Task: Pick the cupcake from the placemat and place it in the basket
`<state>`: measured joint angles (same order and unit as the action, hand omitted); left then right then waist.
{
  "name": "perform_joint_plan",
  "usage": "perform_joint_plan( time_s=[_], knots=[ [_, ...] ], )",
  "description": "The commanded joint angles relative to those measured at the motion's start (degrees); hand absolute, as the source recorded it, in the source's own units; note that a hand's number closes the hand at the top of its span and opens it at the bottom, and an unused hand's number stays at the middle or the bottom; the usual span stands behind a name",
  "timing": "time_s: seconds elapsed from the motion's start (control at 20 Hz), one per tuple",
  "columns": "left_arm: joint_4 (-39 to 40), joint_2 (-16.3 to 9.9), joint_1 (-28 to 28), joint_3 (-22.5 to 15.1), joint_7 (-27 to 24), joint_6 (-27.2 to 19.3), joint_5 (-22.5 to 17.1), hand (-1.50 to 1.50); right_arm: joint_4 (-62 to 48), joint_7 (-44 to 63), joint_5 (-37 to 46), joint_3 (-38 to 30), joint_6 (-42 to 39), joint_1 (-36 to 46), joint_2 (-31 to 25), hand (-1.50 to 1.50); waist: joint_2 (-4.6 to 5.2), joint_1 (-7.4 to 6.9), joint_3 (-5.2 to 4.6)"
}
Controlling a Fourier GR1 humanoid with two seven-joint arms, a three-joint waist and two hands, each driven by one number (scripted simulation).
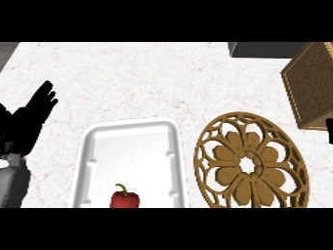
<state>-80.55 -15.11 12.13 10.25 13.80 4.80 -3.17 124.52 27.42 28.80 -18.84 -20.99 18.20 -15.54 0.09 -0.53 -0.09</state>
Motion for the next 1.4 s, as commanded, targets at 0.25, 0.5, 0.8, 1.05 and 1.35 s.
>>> perform_joint_plan(
  time_s=[0.25, 0.5, 0.8, 1.05, 1.35],
  knots=[
    [3.2, -2.4, 3.2, 2.3, -0.8, 0.9, 0.0, 0.00, -25.0, -12.8, -5.7, -9.2, 1.7, 9.9, -10.9, 1.50, 0.05, 0.19, 0.09],
    [-3.1, 1.3, -1.6, -0.8, 0.8, -0.7, 1.1, 0.00, -37.5, -22.2, -4.0, -8.7, 5.8, 9.6, -11.8, 1.50, 0.01, -0.13, 0.12],
    [-1.1, 1.1, -0.6, -0.5, 0.0, -0.6, 1.4, 0.00, -46.5, -19.9, -1.8, -11.3, 14.0, 12.5, -10.9, -1.50, 0.02, -0.15, 0.11],
    [-0.2, -0.1, 0.8, 1.2, 1.1, 0.8, -0.1, 0.00, -57.2, -28.4, -2.2, -9.4, 16.0, 16.3, -14.4, -1.50, 0.03, -0.09, 0.11],
    [2.3, -0.1, -0.4, 1.7, -2.8, 1.1, 0.7, 0.00, -50.3, -25.3, -8.7, -11.2, 15.2, 15.4, -12.5, -1.50, -0.12, 0.49, 0.07]
  ],
)
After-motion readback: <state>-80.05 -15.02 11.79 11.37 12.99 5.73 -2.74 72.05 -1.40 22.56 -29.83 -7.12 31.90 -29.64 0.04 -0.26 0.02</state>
